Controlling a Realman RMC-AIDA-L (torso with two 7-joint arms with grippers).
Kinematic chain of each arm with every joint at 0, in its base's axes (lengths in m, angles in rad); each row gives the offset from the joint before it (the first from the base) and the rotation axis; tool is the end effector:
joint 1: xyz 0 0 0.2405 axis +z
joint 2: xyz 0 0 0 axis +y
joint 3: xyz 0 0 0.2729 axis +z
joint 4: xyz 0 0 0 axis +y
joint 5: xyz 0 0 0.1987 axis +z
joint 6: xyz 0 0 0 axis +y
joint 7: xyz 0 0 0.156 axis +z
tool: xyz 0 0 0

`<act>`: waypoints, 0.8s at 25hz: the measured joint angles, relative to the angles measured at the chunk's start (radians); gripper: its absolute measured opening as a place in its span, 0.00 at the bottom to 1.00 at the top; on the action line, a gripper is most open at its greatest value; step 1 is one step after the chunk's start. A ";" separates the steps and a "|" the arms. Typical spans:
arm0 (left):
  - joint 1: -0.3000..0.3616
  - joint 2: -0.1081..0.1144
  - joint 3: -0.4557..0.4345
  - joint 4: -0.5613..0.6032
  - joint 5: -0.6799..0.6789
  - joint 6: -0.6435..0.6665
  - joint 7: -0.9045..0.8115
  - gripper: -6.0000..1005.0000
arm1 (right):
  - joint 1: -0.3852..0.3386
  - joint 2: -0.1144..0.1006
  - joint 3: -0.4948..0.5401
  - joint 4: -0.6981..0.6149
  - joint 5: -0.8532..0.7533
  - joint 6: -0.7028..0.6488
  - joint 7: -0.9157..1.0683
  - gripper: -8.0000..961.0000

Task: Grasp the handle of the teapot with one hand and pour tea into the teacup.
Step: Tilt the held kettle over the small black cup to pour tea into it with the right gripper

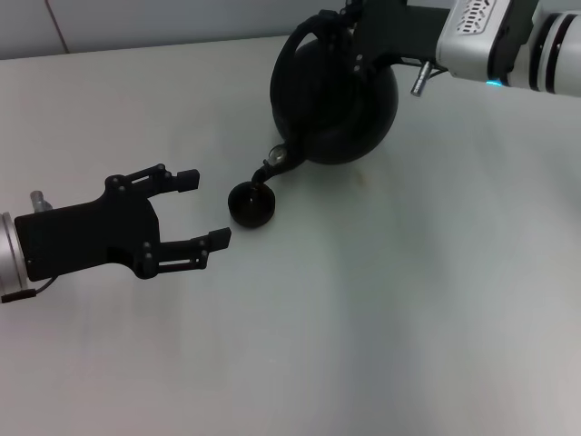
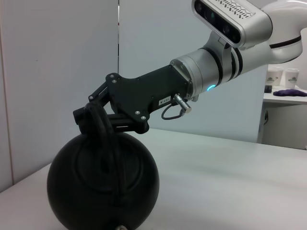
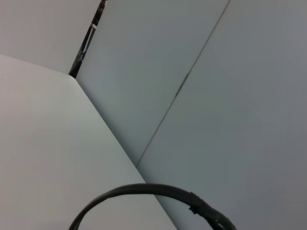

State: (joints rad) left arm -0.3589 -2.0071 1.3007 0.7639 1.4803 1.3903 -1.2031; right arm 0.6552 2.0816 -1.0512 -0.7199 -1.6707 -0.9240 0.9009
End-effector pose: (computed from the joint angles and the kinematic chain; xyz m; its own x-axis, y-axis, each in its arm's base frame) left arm -0.2509 0.3094 -0.0331 0.8564 0.1163 0.5030 0.2504 -0.9456 -0.2076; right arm 0.2057 0.4367 -0.0188 0.9622 0.2037 -0.1807 0.0241 -0.7247 -0.6886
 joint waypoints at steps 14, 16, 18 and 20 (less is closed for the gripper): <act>0.003 -0.003 0.000 -0.003 0.000 0.000 0.021 0.86 | -0.002 0.001 -0.043 -0.030 0.000 0.003 0.001 0.11; 0.007 -0.003 0.000 -0.004 0.000 0.001 0.025 0.86 | -0.001 0.001 -0.044 -0.030 0.000 0.004 0.001 0.11; 0.008 -0.002 0.000 -0.004 0.000 0.001 0.025 0.86 | -0.001 0.001 -0.046 -0.030 0.000 0.004 0.001 0.11; 0.010 -0.002 0.000 -0.005 0.000 0.001 0.025 0.86 | -0.001 0.001 -0.049 -0.030 0.000 0.005 0.001 0.11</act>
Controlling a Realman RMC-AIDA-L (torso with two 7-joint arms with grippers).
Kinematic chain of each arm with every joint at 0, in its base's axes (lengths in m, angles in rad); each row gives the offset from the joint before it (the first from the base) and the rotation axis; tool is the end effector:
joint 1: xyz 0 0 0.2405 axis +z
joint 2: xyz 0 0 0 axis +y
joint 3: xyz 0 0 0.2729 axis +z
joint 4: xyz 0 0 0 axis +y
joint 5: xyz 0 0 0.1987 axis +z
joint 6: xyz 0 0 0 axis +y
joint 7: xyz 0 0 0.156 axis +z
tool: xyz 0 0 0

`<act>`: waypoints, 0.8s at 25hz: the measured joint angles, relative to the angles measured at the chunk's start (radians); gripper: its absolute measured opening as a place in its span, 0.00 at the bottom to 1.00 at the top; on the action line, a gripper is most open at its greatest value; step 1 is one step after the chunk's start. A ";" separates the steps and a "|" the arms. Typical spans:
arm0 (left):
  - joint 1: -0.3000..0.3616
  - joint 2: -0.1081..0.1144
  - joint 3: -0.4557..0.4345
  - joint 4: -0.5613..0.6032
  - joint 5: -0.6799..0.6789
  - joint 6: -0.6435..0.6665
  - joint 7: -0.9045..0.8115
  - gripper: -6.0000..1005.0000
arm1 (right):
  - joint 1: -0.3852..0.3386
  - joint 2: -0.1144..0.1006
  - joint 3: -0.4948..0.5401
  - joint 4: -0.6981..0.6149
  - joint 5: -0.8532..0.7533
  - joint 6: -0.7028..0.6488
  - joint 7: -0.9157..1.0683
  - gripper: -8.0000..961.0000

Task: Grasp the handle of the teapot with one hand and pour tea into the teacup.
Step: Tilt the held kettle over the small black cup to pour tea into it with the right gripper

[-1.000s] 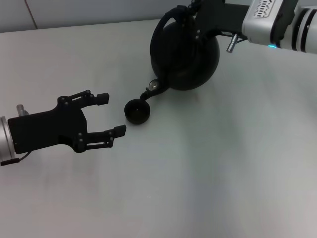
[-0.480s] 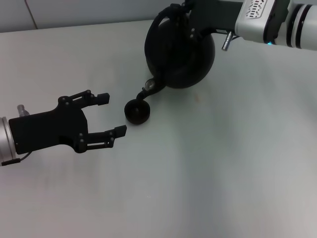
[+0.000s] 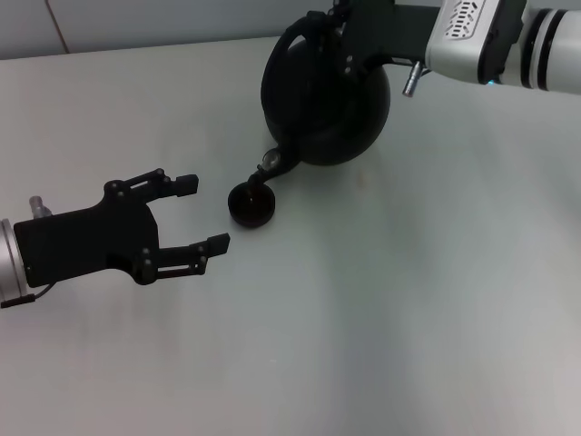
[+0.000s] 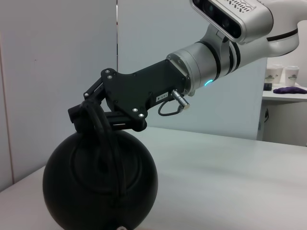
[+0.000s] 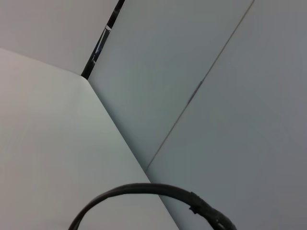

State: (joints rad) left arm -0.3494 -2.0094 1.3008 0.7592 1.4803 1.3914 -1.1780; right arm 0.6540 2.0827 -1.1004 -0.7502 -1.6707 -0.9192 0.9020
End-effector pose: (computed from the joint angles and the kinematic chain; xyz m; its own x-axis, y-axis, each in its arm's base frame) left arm -0.2540 0.3062 -0.0344 0.8596 0.1057 0.4999 0.2418 -0.9460 -0.2157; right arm 0.1964 0.4355 -0.0229 0.9576 0.2426 -0.1553 0.0752 -0.7309 -0.6783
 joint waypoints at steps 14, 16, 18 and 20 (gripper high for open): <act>0.003 0.000 0.000 0.000 0.000 0.000 0.009 0.86 | -0.003 0.002 -0.042 -0.012 0.000 0.035 0.000 0.11; 0.003 0.000 0.000 0.000 0.000 0.000 0.009 0.86 | -0.003 0.002 -0.042 -0.012 0.000 0.036 0.000 0.11; 0.002 0.000 -0.001 -0.001 0.000 0.000 0.010 0.86 | -0.004 0.002 -0.043 -0.012 0.000 0.036 0.000 0.11; 0.002 0.000 -0.002 -0.002 0.000 0.000 0.011 0.86 | -0.004 0.002 -0.043 -0.012 0.000 0.036 0.000 0.11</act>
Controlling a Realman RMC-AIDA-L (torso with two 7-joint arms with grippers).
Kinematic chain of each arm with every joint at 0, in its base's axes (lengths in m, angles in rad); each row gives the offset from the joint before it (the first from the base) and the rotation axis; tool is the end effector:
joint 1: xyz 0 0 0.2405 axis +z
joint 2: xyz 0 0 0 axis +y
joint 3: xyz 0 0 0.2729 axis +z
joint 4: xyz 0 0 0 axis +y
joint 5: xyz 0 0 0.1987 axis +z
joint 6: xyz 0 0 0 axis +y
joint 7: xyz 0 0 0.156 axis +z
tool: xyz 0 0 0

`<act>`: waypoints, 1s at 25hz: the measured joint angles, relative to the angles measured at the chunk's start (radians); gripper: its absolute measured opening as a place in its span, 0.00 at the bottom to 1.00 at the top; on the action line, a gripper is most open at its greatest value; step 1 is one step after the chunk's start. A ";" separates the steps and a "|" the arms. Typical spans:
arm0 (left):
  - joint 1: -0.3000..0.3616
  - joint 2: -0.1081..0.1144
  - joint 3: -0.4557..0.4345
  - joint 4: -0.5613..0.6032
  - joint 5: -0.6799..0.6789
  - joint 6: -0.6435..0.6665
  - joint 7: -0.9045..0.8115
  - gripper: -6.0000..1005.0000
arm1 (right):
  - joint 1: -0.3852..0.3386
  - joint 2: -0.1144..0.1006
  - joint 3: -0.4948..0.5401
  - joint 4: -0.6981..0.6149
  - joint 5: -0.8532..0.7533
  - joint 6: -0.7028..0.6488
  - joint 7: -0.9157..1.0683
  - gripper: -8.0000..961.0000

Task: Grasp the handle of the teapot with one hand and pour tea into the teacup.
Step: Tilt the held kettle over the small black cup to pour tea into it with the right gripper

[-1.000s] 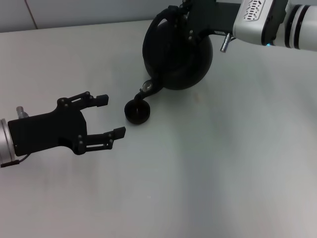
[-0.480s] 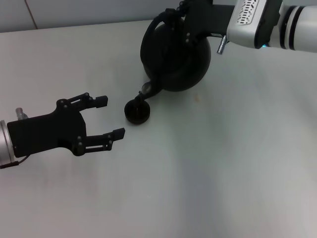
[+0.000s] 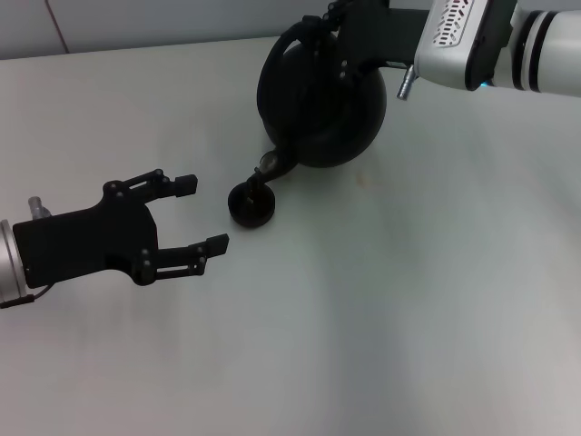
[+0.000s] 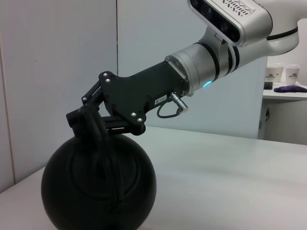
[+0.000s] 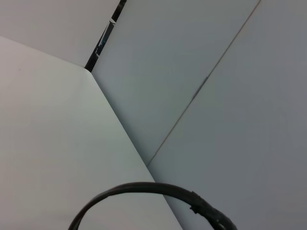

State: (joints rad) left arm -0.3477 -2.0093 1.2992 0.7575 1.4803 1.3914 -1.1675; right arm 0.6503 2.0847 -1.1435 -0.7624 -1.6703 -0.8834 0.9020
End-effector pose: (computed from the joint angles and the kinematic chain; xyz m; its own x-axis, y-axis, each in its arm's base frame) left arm -0.2549 0.3058 -0.0343 0.8614 0.0988 0.4982 0.2365 -0.9461 -0.2214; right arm 0.1947 0.4358 -0.0276 0.9600 0.2510 -0.1242 0.1020 -0.7265 -0.6795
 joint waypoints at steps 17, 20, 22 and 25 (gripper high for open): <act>0.000 -0.006 0.000 -0.001 0.000 -0.016 0.000 0.86 | -0.001 -0.003 -0.040 -0.013 0.000 0.021 -0.002 0.11; 0.000 -0.006 0.000 -0.001 0.000 -0.016 0.001 0.86 | -0.002 -0.003 -0.040 -0.017 0.000 0.023 -0.002 0.11; 0.000 -0.006 0.000 -0.001 0.000 -0.016 0.001 0.86 | -0.002 -0.003 -0.040 -0.021 0.000 0.023 -0.002 0.11; 0.001 -0.008 0.000 -0.001 0.000 -0.015 0.001 0.86 | -0.003 -0.003 -0.041 -0.027 -0.013 0.024 -0.002 0.11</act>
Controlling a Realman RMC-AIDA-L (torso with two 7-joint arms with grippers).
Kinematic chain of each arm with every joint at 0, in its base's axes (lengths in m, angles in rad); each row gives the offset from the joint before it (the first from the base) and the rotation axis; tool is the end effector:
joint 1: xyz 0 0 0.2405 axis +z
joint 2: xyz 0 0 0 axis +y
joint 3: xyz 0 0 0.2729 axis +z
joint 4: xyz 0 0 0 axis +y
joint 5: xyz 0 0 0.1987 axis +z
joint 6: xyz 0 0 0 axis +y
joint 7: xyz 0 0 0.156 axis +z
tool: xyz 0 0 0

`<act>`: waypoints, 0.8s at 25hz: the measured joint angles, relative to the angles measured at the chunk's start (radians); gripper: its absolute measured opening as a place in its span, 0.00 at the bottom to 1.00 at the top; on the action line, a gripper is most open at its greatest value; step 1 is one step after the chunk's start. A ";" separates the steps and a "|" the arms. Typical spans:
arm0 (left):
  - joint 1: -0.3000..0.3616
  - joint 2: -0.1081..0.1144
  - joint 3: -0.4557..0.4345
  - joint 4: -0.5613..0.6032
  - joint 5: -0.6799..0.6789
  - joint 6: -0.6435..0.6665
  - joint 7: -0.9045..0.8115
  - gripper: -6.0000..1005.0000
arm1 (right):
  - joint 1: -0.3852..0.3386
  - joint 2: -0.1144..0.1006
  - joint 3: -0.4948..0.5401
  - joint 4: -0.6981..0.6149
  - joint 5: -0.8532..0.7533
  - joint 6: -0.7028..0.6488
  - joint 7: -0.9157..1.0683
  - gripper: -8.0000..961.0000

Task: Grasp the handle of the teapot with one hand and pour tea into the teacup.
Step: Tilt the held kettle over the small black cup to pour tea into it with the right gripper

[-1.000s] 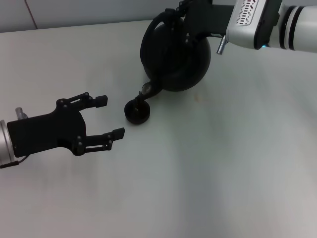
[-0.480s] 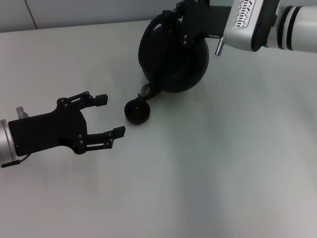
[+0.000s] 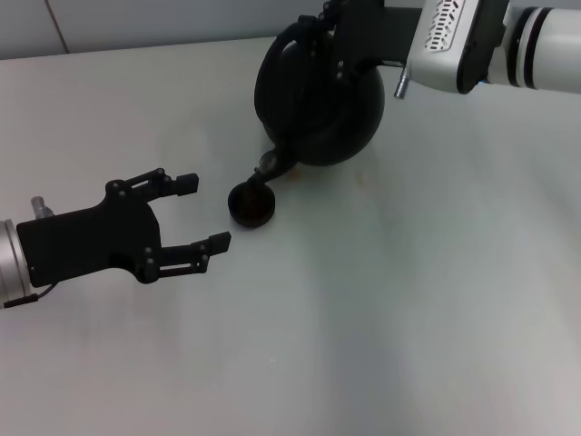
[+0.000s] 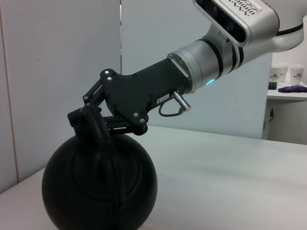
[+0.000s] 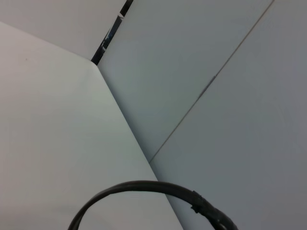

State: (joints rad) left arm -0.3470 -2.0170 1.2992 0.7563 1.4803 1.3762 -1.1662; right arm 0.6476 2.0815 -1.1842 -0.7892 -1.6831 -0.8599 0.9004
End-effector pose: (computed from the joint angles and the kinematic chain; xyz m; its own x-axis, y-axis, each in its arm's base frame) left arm -0.2546 0.3068 -0.0370 0.8606 0.1025 0.4989 0.2450 -0.9421 -0.2290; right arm 0.1906 0.4365 -0.0288 0.9567 0.2800 -0.0800 0.1534 -0.7181 -0.6789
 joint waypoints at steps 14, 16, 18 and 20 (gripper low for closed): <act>-0.004 -0.002 -0.001 -0.002 0.000 -0.001 0.012 0.86 | -0.012 0.003 0.001 -0.005 -0.005 -0.002 0.002 0.11; -0.005 -0.002 -0.002 -0.002 0.000 -0.001 0.012 0.86 | -0.016 0.003 0.004 -0.006 -0.001 -0.004 0.008 0.11; -0.006 -0.002 -0.002 -0.002 0.000 -0.002 0.012 0.86 | -0.027 0.004 0.004 -0.006 0.036 -0.007 0.010 0.11; -0.006 -0.003 -0.002 -0.002 0.000 -0.002 0.013 0.86 | -0.032 0.004 0.003 -0.006 0.048 -0.008 0.009 0.11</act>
State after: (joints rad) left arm -0.3528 -2.0196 1.2976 0.7546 1.4803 1.3742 -1.1535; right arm 0.6156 2.0859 -1.1812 -0.7950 -1.6349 -0.8674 0.9096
